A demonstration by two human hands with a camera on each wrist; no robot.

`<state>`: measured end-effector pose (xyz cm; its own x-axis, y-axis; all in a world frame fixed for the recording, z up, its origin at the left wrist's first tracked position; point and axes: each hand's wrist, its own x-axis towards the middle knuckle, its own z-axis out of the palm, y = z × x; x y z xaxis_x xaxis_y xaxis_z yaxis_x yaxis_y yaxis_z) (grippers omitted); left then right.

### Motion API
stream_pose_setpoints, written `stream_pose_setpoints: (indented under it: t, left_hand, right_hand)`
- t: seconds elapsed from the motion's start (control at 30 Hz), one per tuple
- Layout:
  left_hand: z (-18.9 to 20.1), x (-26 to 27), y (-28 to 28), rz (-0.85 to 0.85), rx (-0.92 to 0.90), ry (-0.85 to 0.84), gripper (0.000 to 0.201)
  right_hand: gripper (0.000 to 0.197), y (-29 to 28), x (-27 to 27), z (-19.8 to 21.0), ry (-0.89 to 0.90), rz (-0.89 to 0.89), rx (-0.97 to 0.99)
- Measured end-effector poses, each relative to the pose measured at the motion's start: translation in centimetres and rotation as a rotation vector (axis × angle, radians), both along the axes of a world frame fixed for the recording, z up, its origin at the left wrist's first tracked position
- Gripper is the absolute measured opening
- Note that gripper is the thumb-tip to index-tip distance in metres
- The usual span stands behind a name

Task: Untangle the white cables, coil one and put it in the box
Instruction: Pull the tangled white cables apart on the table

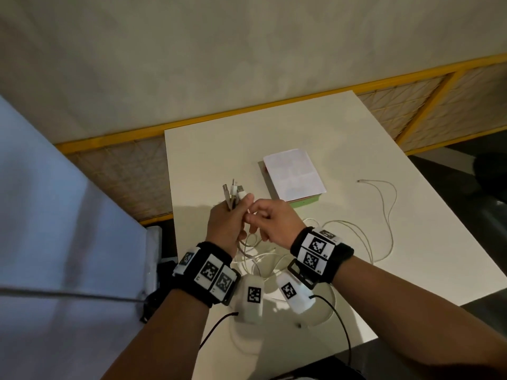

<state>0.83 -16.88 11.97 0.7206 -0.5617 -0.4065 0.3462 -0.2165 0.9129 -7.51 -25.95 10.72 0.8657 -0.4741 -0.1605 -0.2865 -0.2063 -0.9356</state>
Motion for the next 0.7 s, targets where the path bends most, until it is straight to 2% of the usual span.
stream_pose_setpoints:
  t: [0.17,0.23,0.33,0.4,0.57,0.63,0.7]
  left_hand:
    - [-0.5,-0.4,0.1,0.007,0.030,-0.094,0.035]
    - [-0.4,-0.2,0.3,0.078,-0.023,-0.029,0.034]
    - [0.3,0.9,0.8,0.218,-0.213,0.198,0.033]
    - [0.6,1.8,1.1,0.303,-0.325,0.303,0.037]
    - [1.4,3.4,1.6,0.442,-0.402,0.302,0.043]
    - [1.8,3.4,1.4,0.467,-0.432,0.311,0.043]
    - [2.3,2.9,1.0,0.444,-0.444,0.321,0.042]
  right_hand:
    - [0.010,-0.1,-0.8,-0.4,0.022,0.031,-0.029]
    - [0.014,-0.4,-1.7,-1.3,0.093,0.070,-0.130]
    - [0.019,-1.7,-3.8,-3.3,0.251,0.095,-0.301]
    - [0.021,-2.7,-5.4,-4.2,0.307,0.085,-0.324]
    - [0.022,-4.3,-7.8,-5.5,0.351,0.057,-0.328]
    - [0.006,-4.3,-7.8,-5.1,0.330,0.057,-0.331]
    - [0.016,-4.2,-7.0,-4.1,0.283,0.032,-0.317]
